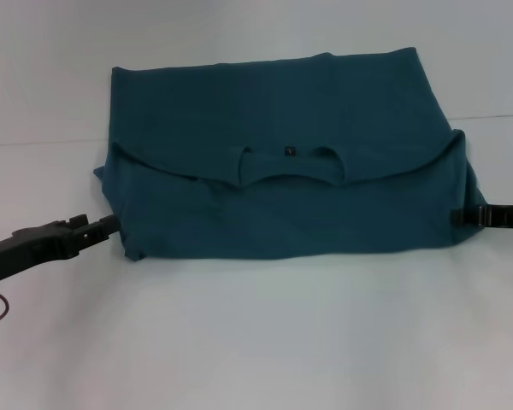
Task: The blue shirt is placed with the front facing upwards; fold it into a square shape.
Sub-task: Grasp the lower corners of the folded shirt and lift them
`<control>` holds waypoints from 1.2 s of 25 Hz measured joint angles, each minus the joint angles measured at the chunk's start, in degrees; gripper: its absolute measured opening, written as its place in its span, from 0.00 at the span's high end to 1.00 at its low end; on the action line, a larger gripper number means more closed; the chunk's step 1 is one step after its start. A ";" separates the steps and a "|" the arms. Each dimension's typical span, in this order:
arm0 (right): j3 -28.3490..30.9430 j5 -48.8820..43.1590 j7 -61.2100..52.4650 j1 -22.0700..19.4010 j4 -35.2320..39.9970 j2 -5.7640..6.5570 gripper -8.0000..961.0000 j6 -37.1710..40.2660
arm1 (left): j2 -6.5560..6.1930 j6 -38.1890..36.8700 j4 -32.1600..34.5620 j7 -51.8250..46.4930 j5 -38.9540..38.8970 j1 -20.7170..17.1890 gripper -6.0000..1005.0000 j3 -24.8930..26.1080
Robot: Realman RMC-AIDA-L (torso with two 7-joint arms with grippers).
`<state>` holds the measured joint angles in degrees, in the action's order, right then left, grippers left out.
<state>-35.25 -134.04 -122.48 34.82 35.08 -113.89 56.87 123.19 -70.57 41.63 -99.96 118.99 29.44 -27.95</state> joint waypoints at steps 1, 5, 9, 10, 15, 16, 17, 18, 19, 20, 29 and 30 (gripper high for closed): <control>0.01 0.01 0.00 -0.06 0.03 0.00 0.74 0.01 | 0.00 0.00 -0.03 0.00 0.00 0.00 0.37 0.00; 0.20 0.10 -0.02 -0.30 0.18 0.00 0.83 0.04 | 0.05 0.00 -0.10 -0.01 0.00 -0.10 0.37 0.00; 0.39 0.14 -0.03 -0.43 0.27 0.06 0.92 0.06 | 0.18 0.00 -0.16 0.04 0.01 -0.20 0.37 0.00; 0.41 0.15 -0.03 -0.47 0.31 0.07 0.94 0.08 | 0.22 0.00 -0.19 0.08 0.00 -0.25 0.37 0.00; 0.58 0.49 0.04 -0.79 0.42 0.09 0.96 0.10 | 0.41 1.39 -0.45 0.10 0.38 -0.41 0.37 0.00; 0.77 0.65 0.25 -0.90 0.45 0.09 0.96 0.40 | 0.44 1.69 -0.59 0.10 0.40 -0.42 0.37 0.00; 0.77 0.65 0.25 -0.90 0.45 0.09 0.96 0.40 | 0.45 2.08 -0.77 0.11 0.41 -0.41 0.37 0.00; 0.96 0.76 0.46 -0.96 0.47 0.10 0.96 0.75 | 0.45 2.95 -1.21 0.17 0.43 -0.40 0.37 -0.05; 1.12 0.88 0.65 -0.97 0.50 0.12 0.96 1.19 | 0.46 4.02 -1.56 0.23 0.46 -0.33 0.37 -0.34; 1.21 0.96 0.77 -0.99 0.51 0.16 0.96 1.46 | 0.46 5.01 -1.89 0.24 0.47 -0.25 0.37 -0.84; 1.34 3.07 1.29 -1.65 2.14 0.52 0.96 4.17 | 0.72 12.05 -5.60 0.31 0.25 2.00 0.37 -9.68; 1.34 3.11 1.28 -1.66 2.30 0.53 0.96 4.28 | 0.73 12.19 -5.78 0.31 0.20 2.21 0.37 -10.23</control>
<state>-33.91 -130.94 -121.20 33.17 37.38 -113.37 61.15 123.92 -58.38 35.86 -99.65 119.19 31.66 -38.18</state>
